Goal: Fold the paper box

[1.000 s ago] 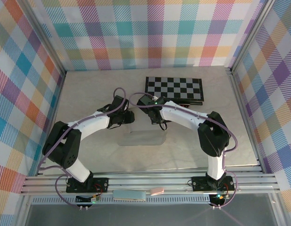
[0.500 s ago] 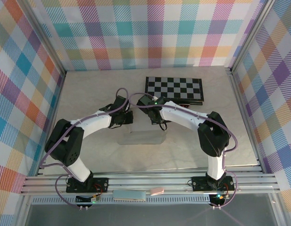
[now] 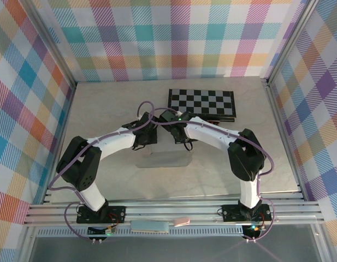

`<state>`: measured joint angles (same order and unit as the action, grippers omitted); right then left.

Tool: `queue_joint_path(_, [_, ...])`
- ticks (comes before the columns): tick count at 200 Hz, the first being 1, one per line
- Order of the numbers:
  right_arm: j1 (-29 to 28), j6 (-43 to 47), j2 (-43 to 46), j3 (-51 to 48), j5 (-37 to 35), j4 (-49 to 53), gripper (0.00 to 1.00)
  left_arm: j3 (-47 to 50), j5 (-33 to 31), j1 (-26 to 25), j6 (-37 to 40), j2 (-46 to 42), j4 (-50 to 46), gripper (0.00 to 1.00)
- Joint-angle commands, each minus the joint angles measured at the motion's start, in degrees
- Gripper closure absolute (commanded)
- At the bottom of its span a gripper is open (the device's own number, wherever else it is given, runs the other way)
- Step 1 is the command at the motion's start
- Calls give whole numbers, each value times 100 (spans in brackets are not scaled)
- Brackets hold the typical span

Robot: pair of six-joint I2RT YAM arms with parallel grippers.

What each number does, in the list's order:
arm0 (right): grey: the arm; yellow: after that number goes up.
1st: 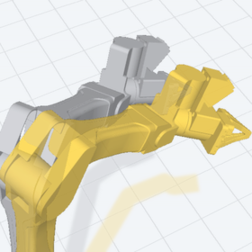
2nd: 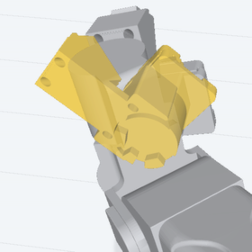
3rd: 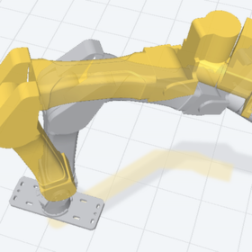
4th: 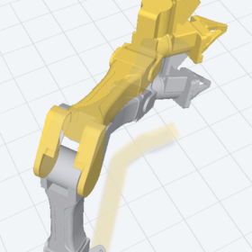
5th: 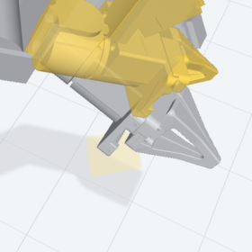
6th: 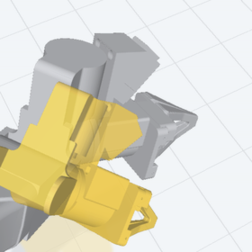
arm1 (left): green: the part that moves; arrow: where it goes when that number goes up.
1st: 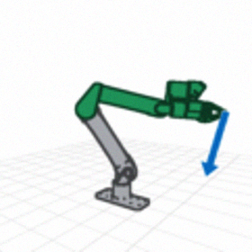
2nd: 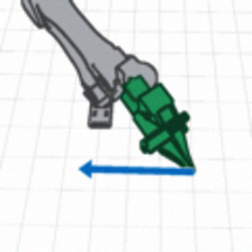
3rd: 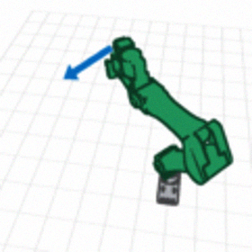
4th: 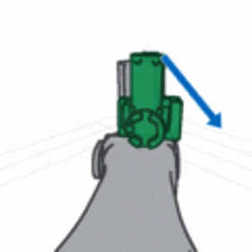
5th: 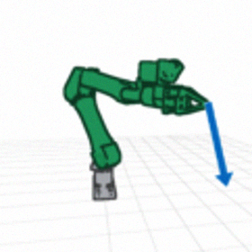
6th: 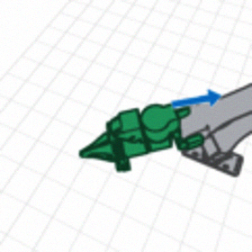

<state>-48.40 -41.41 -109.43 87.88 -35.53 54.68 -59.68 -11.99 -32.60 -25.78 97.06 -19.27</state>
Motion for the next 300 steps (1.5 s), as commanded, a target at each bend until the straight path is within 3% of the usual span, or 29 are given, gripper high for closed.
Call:
queue_joint_path(1, [15,-88,-70,142,-130,273,100,119,-618,61,-96,319,-721,100])
queue_joint_path(11, [17,-66,-70,142,-113,247,100,77,-497,61,-38,274,-685,99])
queue_joint_path(25, [15,-41,-79,147,-101,234,100,46,-234,61,37,100,-563,80])
queue_joint_path(38, [19,-38,-71,151,-95,233,100,61,88,61,128,-112,-416,69])
queue_joint_path(77, [27,-34,-88,133,-70,201,100,382,1097,225,189,-394,74,62])
queue_joint_path(122, [32,-34,-80,125,-51,194,100,515,1134,245,153,-189,199,70])
queue_joint_path(150, [29,-25,-79,120,-46,188,100,379,836,245,176,-43,161,88])
queue_joint_path(177, [38,-16,-87,129,-42,189,100,283,277,221,-91,48,-122,100])
queue_joint_path(220, [30,-73,-175,151,-25,231,100,205,-758,-191,-710,198,-713,100])
queue_joint_path(242, [39,-104,-205,153,-16,247,100,164,-781,-255,-941,230,-736,100])
queue_joint_path(276, [41,-164,-219,154,-9,282,100,-101,-652,-247,-940,-97,-826,68])
queue_joint_path(300, [89,-214,-169,83,85,233,100,-483,-460,-195,-845,-565,-994,59])
